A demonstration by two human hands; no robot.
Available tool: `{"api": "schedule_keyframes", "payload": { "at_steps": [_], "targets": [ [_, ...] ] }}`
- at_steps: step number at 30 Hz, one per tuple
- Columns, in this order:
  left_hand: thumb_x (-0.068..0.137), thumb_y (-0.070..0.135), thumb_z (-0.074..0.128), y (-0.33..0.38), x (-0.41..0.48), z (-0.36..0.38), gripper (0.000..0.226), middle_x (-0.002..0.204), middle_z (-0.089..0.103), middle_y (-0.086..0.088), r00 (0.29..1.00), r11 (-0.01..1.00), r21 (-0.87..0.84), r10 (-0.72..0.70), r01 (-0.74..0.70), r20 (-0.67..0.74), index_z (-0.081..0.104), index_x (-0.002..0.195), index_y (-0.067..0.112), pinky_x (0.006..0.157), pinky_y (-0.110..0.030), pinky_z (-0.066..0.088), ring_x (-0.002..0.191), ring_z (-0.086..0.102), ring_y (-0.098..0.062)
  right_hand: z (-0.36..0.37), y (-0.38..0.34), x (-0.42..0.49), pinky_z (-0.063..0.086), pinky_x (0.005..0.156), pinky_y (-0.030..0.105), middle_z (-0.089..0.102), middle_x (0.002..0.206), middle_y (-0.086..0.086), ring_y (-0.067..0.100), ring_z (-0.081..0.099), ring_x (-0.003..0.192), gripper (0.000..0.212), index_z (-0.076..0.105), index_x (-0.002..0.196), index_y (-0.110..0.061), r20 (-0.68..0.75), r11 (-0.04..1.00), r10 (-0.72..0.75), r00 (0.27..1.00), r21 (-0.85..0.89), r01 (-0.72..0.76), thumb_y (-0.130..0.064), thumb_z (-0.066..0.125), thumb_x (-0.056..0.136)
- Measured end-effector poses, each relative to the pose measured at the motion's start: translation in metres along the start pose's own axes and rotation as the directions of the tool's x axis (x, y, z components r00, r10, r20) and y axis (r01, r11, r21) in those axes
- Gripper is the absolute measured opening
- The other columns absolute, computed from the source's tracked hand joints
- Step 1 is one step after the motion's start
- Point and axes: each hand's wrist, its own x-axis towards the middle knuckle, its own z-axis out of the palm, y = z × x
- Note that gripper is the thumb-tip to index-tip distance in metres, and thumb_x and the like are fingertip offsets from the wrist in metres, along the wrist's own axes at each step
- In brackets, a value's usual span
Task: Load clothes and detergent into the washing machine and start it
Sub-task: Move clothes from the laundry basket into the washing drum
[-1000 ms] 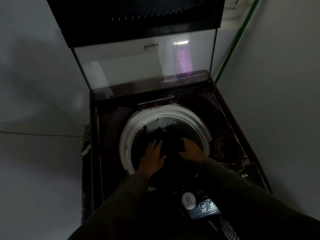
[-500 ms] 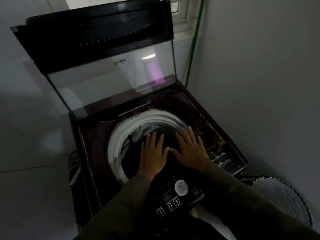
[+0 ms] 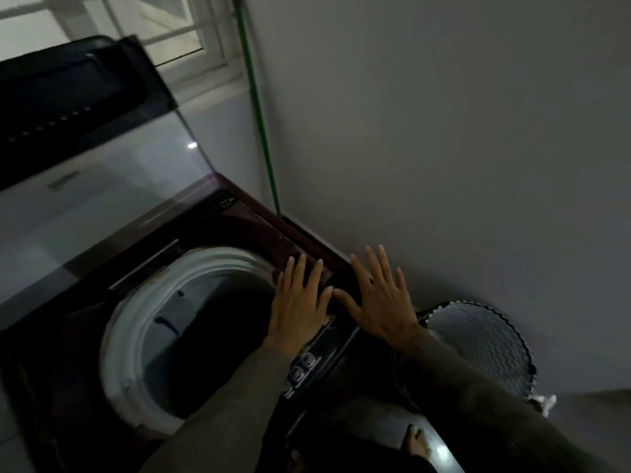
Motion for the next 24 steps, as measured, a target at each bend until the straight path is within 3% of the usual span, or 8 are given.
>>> {"api": "schedule_keyframes", "payload": {
  "at_steps": [3, 13, 20, 24],
  "targets": [
    [0.104, 0.051, 0.022, 0.046, 0.021, 0.017, 0.061, 0.166, 0.004, -0.009, 0.997, 0.996, 0.037, 0.078, -0.079, 0.013, 0.016, 0.158, 0.023, 0.124, -0.047, 0.009, 0.153, -0.006, -0.026, -0.001, 0.048, -0.009, 0.007, 0.120, 0.057, 0.000, 0.165, 0.002, 0.022, -0.016, 0.150, 0.081, 0.014, 0.156, -0.026, 0.004, 0.998, 0.053, 0.999, 0.034, -0.053, -0.075, 0.020, 0.092],
    [0.104, 0.050, 0.027, 0.180, 0.058, 0.097, 0.061, 0.166, 0.007, -0.008, 0.977, 0.982, 0.105, 0.136, -0.155, 0.163, 0.015, 0.158, 0.023, 0.124, -0.040, 0.005, 0.153, -0.004, -0.024, 0.027, 0.203, -0.051, 0.008, 0.119, 0.055, -0.002, 0.165, 0.006, 0.025, -0.015, 0.150, 0.082, 0.010, 0.156, -0.021, 0.161, 0.972, 0.168, 0.973, 0.136, -0.190, -0.071, 0.023, 0.093],
    [0.104, 0.046, 0.032, 0.235, 0.047, 0.167, 0.058, 0.164, 0.017, -0.010, 0.937, 0.985, 0.047, 0.143, -0.166, 0.318, 0.022, 0.156, 0.021, 0.124, -0.042, 0.013, 0.153, 0.006, -0.026, 0.078, 0.274, -0.102, 0.016, 0.117, 0.053, 0.004, 0.164, 0.005, 0.026, -0.006, 0.151, 0.081, 0.012, 0.156, -0.022, 0.327, 0.935, 0.262, 0.908, 0.147, -0.323, -0.070, 0.029, 0.093],
    [0.104, 0.044, 0.034, 0.252, 0.041, 0.207, 0.056, 0.162, 0.023, -0.007, 0.895, 0.983, -0.010, 0.171, -0.183, 0.412, 0.027, 0.155, 0.020, 0.122, -0.041, 0.019, 0.152, 0.012, -0.025, 0.113, 0.303, -0.129, 0.018, 0.118, 0.054, 0.001, 0.165, 0.004, 0.024, -0.007, 0.151, 0.080, 0.010, 0.156, -0.021, 0.458, 0.884, 0.357, 0.814, 0.116, -0.452, -0.067, 0.030, 0.094]
  ]
}}
